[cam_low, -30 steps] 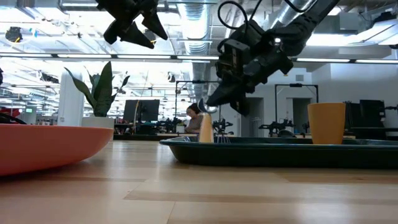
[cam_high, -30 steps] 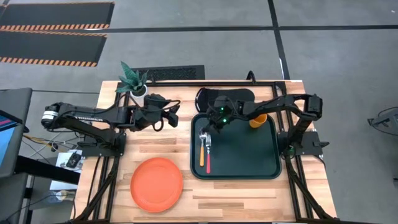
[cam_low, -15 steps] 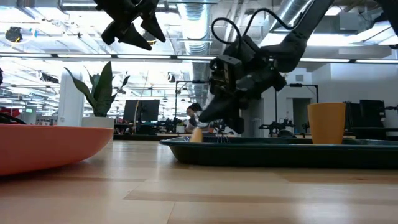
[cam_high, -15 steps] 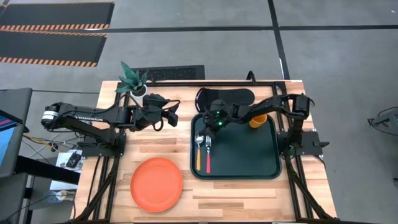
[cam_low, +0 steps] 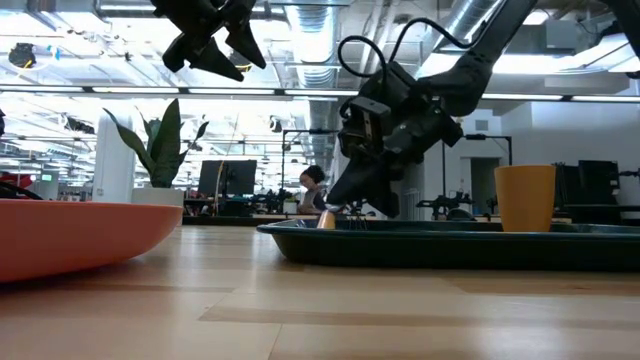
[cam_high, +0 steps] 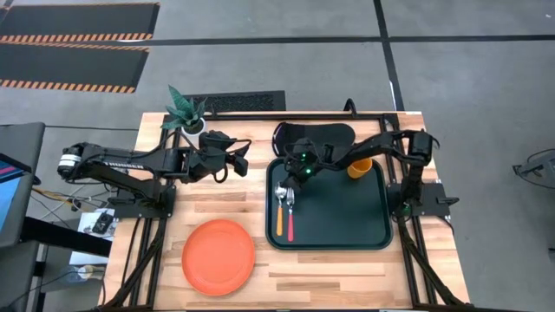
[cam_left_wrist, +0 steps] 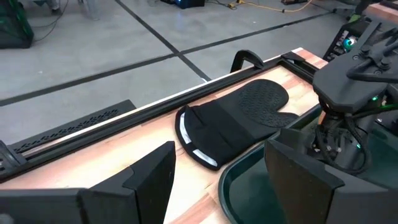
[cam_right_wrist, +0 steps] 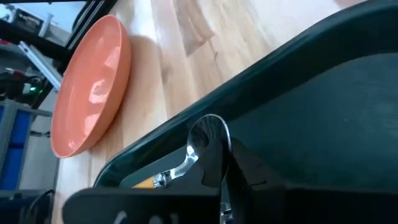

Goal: Pick and place plate/cup/fork/spoon on tray
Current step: Put the yellow spoon to the left of the pink fork on the green serving tray

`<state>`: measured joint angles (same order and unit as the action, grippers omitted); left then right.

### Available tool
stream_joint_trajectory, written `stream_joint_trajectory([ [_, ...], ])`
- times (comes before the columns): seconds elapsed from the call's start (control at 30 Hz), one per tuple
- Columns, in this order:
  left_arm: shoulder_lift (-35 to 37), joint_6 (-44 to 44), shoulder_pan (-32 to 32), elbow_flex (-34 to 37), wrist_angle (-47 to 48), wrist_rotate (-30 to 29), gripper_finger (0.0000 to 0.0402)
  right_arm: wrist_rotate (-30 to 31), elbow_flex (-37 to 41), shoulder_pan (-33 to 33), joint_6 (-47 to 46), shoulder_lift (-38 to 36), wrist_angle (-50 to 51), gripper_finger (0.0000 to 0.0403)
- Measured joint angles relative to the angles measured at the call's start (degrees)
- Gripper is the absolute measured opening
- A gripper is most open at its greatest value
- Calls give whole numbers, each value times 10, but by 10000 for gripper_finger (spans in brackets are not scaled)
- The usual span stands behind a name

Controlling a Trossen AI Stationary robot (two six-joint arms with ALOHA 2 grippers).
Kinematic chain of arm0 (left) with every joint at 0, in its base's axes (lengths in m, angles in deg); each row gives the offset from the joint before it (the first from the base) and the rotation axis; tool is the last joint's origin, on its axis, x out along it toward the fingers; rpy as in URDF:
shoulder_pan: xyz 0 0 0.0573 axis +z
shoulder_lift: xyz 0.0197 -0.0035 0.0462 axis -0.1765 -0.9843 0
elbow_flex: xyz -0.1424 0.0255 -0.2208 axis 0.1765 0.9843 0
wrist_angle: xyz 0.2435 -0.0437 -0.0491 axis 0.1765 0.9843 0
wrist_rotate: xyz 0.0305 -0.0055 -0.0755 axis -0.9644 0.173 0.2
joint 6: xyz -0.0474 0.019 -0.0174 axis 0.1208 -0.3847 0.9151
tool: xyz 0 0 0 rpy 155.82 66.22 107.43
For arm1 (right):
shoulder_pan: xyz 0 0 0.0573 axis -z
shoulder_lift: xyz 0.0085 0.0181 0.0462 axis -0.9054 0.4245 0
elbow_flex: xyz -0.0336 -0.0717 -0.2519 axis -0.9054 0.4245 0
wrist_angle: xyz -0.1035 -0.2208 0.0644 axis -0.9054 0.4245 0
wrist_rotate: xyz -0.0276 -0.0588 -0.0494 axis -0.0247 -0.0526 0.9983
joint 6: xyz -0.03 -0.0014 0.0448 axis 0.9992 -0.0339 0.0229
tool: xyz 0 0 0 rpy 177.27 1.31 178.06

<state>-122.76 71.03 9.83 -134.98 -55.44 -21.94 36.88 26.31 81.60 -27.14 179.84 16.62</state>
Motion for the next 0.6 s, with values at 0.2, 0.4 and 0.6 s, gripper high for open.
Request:
stream_joint_trajectory([
  [0.2,0,0,0,0,0,0,232,15,0,-3,8,0,-1,24],
  [0.4,0,0,0,0,0,0,232,18,0,-2,14,0,0,48],
  [0.6,0,0,0,0,0,0,232,22,0,-2,13,0,0,76],
])
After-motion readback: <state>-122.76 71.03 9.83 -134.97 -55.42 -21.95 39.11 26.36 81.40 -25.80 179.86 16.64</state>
